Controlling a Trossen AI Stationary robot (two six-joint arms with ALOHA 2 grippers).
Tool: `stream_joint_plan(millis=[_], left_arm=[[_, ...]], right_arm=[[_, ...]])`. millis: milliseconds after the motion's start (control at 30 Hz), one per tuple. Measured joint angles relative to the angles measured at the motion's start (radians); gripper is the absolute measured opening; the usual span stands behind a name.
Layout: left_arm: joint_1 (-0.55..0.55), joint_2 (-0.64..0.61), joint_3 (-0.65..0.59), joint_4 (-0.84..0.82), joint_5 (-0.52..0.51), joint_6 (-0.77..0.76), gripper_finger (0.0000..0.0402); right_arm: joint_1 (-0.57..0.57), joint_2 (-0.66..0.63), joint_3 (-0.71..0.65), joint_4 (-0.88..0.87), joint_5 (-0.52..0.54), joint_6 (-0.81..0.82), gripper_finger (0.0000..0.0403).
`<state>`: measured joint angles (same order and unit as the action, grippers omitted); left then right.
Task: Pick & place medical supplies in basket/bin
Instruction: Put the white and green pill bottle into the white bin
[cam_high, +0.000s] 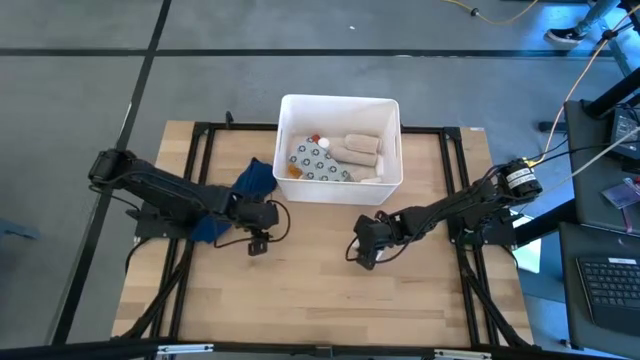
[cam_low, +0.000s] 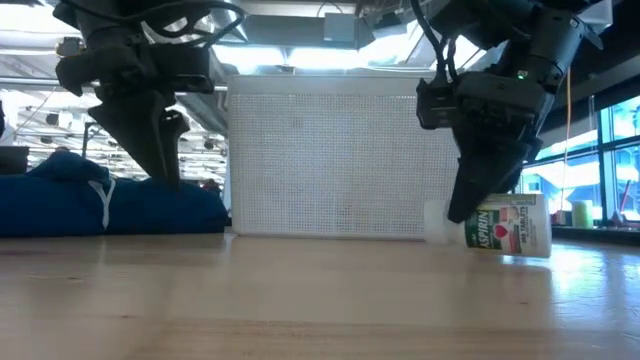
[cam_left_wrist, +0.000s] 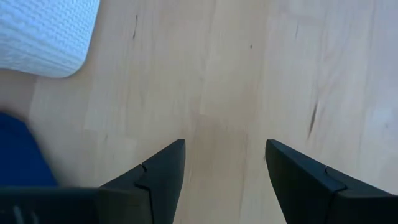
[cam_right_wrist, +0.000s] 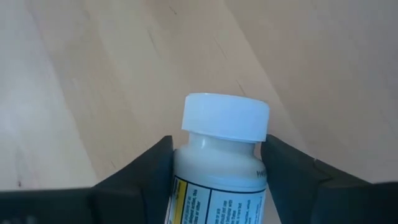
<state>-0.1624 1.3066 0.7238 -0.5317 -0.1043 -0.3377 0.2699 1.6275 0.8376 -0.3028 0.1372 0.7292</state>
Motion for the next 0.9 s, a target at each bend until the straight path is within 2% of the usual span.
stream_joint_plan(millis=[167,367,500,667,800,900], left_arm=[[0.0,-0.035,0.0,-0.013,-0.01,0.026,0.0214],[0.0,-0.151,0.0,-0.019,-0.01,0.029,0.0214],[0.0,-0.241,0.0,-0.018,-0.01,0.036,0.0214],[0.0,-0.324,0.0,-0.017,-0.005,0.012,0.0214],[0.0,-0.355,0.0,-0.018,-0.001,0.032,0.0214],[0.0,-0.371,0.0,-0.018,-0.029,0.035,0.0214]], right_arm=[[-0.003,-0.001,0.011,0.071,0.001,-0.04,0.021],[-0.005,-0.003,0.126,0.076,0.004,-0.201,0.0209],[-0.015,-0.003,0.285,0.061,0.002,-0.369,0.0211],[-0.055,-0.004,0.562,-0.086,0.001,-0.587,0.021],[-0.126,-0.004,0.756,-0.154,0.001,-0.757,0.0211],[-0.218,-0.003,0.858,-0.174,0.048,-0.891,0.0212]])
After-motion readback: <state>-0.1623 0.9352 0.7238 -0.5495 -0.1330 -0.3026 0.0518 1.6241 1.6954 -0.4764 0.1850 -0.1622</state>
